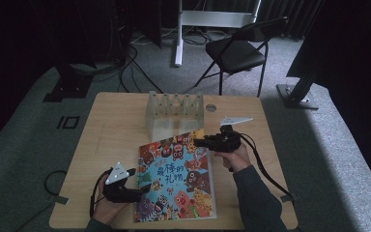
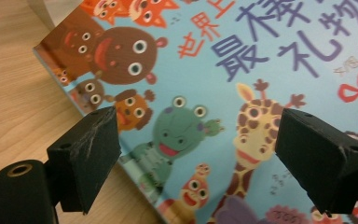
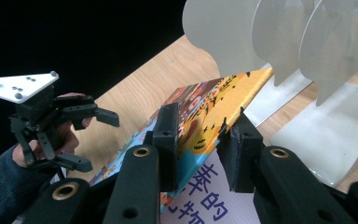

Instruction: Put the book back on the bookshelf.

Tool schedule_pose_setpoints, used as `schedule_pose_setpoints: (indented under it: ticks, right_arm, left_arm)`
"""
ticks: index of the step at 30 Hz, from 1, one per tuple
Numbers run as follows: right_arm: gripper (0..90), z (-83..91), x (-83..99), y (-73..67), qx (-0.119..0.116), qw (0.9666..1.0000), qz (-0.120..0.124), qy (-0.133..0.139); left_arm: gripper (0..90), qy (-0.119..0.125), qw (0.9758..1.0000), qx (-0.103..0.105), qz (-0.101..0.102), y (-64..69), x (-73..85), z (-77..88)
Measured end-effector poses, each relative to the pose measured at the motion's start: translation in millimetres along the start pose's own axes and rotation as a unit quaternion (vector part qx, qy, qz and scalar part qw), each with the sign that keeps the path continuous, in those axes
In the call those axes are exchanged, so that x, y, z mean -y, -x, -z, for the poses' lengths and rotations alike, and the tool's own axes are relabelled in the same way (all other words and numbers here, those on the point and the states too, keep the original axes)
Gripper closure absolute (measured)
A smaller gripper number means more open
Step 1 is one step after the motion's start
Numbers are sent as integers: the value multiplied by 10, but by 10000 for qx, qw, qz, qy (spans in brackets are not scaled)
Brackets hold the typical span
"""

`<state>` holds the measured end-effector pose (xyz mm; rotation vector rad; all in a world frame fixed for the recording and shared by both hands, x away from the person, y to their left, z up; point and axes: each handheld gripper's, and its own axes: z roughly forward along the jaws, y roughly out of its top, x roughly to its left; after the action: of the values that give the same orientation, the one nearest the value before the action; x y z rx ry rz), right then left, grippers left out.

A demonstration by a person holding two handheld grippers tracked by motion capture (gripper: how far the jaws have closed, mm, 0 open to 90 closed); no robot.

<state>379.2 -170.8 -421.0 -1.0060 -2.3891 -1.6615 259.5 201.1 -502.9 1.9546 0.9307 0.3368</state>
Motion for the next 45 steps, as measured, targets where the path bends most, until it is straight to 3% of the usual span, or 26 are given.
schedule_pose_setpoints:
  ticks: [5,9,34,40,45]
  right_arm:
    - [713,45,-7,-31,23,9999,22,115]
    - [721,82,-13,-49,34,9998,56,179]
    - [756,351,-83,-126,31,9985,192,512]
    - [761,409,-108,-161,18,9978,312,580]
    - [767,451,-116,-199,-25,9971,419,636]
  left_arm:
    - [143,78,9998,78,167,-74,-20,17]
    - [143,87,9998,96,181,-110,-47,9]
    - [144,119,9998,116,99,-191,-163,-52]
    - [152,237,9996,127,79,-234,-199,-51]
    - [172,492,9980,390,38,-265,-242,-69]
